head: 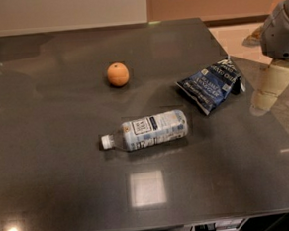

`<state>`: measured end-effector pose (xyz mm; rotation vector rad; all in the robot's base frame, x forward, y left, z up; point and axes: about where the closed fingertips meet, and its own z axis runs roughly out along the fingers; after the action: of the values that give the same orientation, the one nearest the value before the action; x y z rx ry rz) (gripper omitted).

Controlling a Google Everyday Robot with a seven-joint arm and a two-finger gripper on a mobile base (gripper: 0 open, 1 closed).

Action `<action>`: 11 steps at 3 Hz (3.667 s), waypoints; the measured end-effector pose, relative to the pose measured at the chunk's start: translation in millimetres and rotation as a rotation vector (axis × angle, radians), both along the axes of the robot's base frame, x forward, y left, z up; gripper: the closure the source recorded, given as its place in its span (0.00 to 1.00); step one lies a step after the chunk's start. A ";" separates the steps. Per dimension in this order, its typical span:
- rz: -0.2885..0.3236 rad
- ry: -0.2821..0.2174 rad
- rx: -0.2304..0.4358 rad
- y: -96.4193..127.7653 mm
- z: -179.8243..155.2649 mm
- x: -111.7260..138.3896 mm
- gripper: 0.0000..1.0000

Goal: Pick blue chip bag

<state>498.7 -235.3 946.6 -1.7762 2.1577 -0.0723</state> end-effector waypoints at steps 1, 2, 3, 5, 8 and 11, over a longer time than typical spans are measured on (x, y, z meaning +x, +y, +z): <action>0.028 -0.006 0.017 -8.8 -17.3 34.3 0.00; 0.052 0.011 0.029 -12.1 -35.2 67.5 0.00; 0.060 0.048 0.041 -15.5 -55.7 97.9 0.00; 0.049 0.110 0.066 -23.2 -81.9 130.5 0.00; 0.043 0.155 0.058 -26.0 -99.3 145.7 0.16; 0.052 0.124 0.146 -11.5 -54.2 135.5 0.86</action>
Offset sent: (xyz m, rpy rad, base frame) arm 0.1095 -0.0185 -0.0571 0.0457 0.0353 0.0800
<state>634.3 -246.8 892.4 -1.7934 2.1389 0.2086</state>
